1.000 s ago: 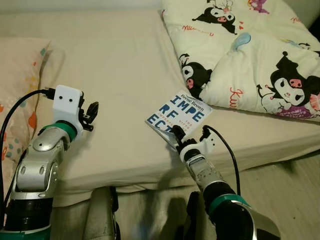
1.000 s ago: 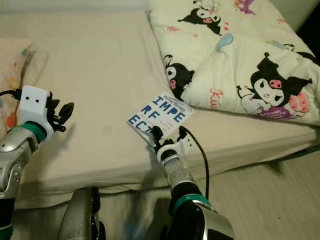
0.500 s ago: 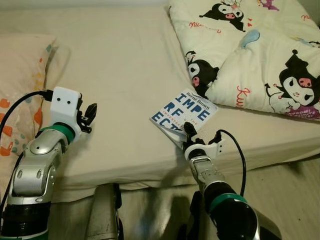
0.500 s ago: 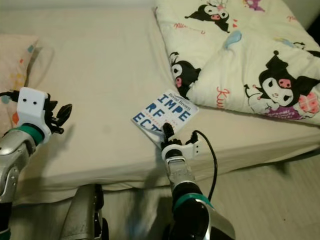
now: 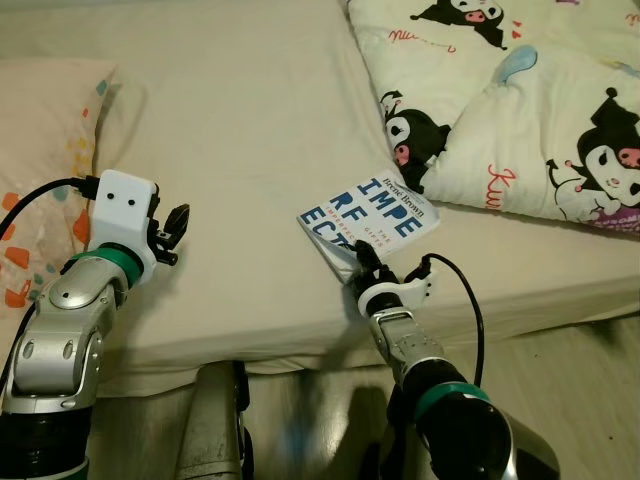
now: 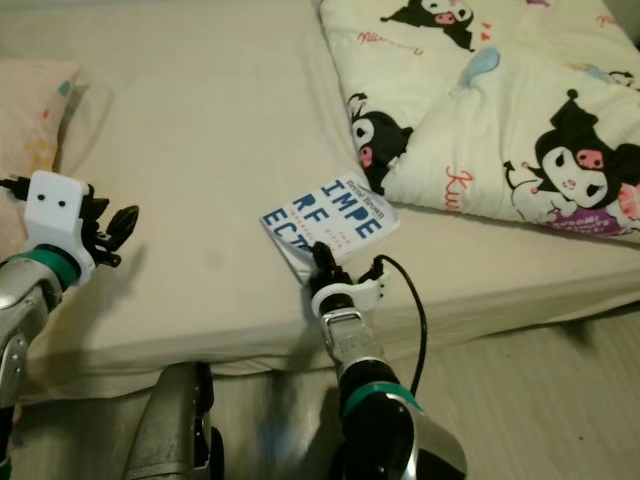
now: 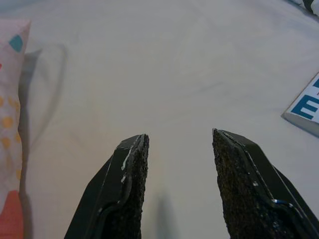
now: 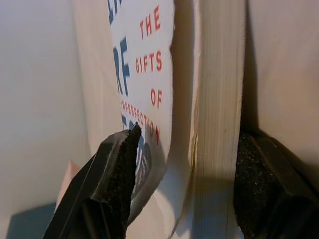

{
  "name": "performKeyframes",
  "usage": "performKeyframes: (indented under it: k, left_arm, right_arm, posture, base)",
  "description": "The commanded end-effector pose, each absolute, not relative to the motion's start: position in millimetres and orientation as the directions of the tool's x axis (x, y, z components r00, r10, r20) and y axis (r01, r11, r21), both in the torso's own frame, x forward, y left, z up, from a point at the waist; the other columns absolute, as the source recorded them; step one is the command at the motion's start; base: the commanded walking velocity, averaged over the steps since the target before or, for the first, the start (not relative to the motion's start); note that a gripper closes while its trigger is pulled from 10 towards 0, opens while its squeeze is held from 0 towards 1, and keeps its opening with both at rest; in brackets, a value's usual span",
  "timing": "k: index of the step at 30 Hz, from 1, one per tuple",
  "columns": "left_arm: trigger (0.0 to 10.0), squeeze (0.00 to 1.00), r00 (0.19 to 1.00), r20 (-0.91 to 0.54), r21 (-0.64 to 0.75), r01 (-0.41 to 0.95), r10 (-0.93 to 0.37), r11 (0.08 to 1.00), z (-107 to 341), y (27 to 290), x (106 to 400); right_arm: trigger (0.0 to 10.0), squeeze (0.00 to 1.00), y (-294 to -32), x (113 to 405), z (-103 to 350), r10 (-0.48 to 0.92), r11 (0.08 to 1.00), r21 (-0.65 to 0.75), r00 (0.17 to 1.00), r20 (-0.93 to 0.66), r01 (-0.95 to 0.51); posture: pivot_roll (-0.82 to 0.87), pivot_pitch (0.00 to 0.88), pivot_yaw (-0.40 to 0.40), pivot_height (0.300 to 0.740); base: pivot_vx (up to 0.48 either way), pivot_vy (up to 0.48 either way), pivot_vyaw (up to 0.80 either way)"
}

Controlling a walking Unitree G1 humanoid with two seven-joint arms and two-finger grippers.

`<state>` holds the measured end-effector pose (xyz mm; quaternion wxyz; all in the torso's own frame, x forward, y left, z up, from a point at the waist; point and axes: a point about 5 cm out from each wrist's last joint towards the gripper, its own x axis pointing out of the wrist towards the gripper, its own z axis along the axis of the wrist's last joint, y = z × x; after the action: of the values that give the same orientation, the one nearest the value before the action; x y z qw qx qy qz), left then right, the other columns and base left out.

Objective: Clean up the room

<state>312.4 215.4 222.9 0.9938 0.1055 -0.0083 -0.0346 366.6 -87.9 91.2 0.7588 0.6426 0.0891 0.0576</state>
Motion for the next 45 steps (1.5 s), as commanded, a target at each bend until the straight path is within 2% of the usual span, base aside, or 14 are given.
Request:
performKeyframes:
  k: [1,2,3,11,12,13,14,29,30,31,32,33,34,45]
  left_arm:
    - [10.0,0.0,0.997,-0.024,0.209,0.071,-0.067,0.975,216.3,219.0,308.3]
    - [10.0,0.0,0.997,-0.024,0.211,0.071,-0.067,0.975,216.7,219.4,307.8]
    - [10.0,0.0,0.997,-0.025,0.212,0.071,-0.067,0.975,217.0,219.6,307.6]
    - [10.0,0.0,0.997,-0.03,0.218,0.072,-0.067,0.973,218.1,221.0,306.3]
    - [10.0,0.0,0.997,-0.03,0.219,0.072,-0.067,0.973,218.5,221.0,306.3]
    - [10.0,0.0,0.997,-0.029,0.219,0.072,-0.067,0.973,218.7,221.0,306.2]
    - [10.0,0.0,0.997,-0.029,0.22,0.072,-0.067,0.973,218.9,220.9,306.3]
    - [10.0,0.0,0.998,-0.021,0.224,0.062,-0.059,0.973,223.3,224.1,305.2]
    - [10.0,0.0,0.998,-0.02,0.224,0.061,-0.058,0.973,223.7,224.4,305.2]
    - [10.0,0.0,0.998,-0.02,0.224,0.061,-0.058,0.973,223.7,224.4,305.2]
    - [10.0,0.0,0.998,-0.018,0.224,0.06,-0.058,0.973,224.2,224.7,305.0]
    - [10.0,0.0,0.998,-0.018,0.224,0.06,-0.058,0.973,224.2,224.7,305.0]
    - [10.0,0.0,0.998,-0.018,0.225,0.06,-0.058,0.972,224.5,224.7,304.9]
    - [10.0,0.0,0.998,-0.013,0.233,0.056,-0.055,0.971,227.4,226.5,306.4]
  right_arm:
    - [10.0,0.49,-50.7,354.7,82.0,0.31,0.134,0.989,0.945,-0.106,0.067]
    - [10.0,0.49,-50.6,354.8,82.1,0.31,0.145,0.987,0.945,-0.107,0.065]
    - [10.0,1.0,-50.7,354.9,82.1,0.31,0.152,0.986,0.945,-0.108,0.063]
    - [10.0,1.0,-53.3,357.8,85.4,0.279,0.109,0.991,0.955,-0.1,0.072]
    - [10.0,0.44,-53.0,358.0,85.6,0.273,0.099,0.992,0.956,-0.106,0.082]
    - [10.0,0.44,-52.8,358.2,85.8,0.27,0.092,0.992,0.957,-0.11,0.089]
    - [10.0,0.0,-52.4,358.4,86.1,0.265,0.083,0.992,0.958,-0.112,0.093]
    - [10.0,0.0,-45.4,368.0,107.4,0.219,-0.039,0.999,0.975,-0.028,0.038]
    - [9.4,0.0,-45.4,369.0,109.6,0.212,-0.05,0.998,0.977,-0.018,0.03]
    - [9.4,0.0,-45.4,369.0,109.6,0.212,-0.05,0.998,0.977,-0.018,0.03]
    - [4.1,0.0,-45.2,369.5,110.7,0.207,-0.059,0.998,0.978,-0.013,0.025]
    - [4.1,0.0,-45.2,369.5,110.7,0.207,-0.059,0.998,0.978,-0.013,0.025]
    - [0.0,0.0,-45.0,369.5,111.0,0.202,-0.068,0.997,0.979,-0.01,0.025]
    - [0.0,0.0,-44.0,367.2,106.8,0.199,-0.08,0.996,0.98,-0.025,0.042]
  posture:
    - [0.41,0.325,0.059,0.56]
    - [0.42,0.328,0.061,0.56]
    - [0.42,0.328,0.061,0.56]
    - [0.43,0.334,0.066,0.56]
    - [0.43,0.334,0.066,0.56]
    - [0.43,0.334,0.066,0.56]
    - [0.43,0.334,0.066,0.56]
    - [0.45,0.339,0.068,0.56]
    - [0.45,0.339,0.068,0.56]
    - [0.45,0.339,0.068,0.56]
    - [0.45,0.338,0.069,0.56]
    - [0.45,0.338,0.069,0.56]
    - [0.45,0.338,0.069,0.56]
    - [0.45,0.341,0.069,0.56]
  base:
    - [0.0,0.0,0.0]
    - [0.0,0.0,0.0]
    - [0.0,0.0,0.0]
    - [0.0,0.0,0.0]
    - [0.0,0.0,0.0]
    - [0.0,0.0,0.0]
    - [0.0,0.0,0.0]
    - [0.0,0.0,0.0]
    - [0.0,0.0,0.0]
    - [0.0,0.0,0.0]
    - [0.0,0.0,0.0]
    - [0.0,0.0,0.0]
    - [0.0,0.0,0.0]
    - [0.0,0.0,0.0]
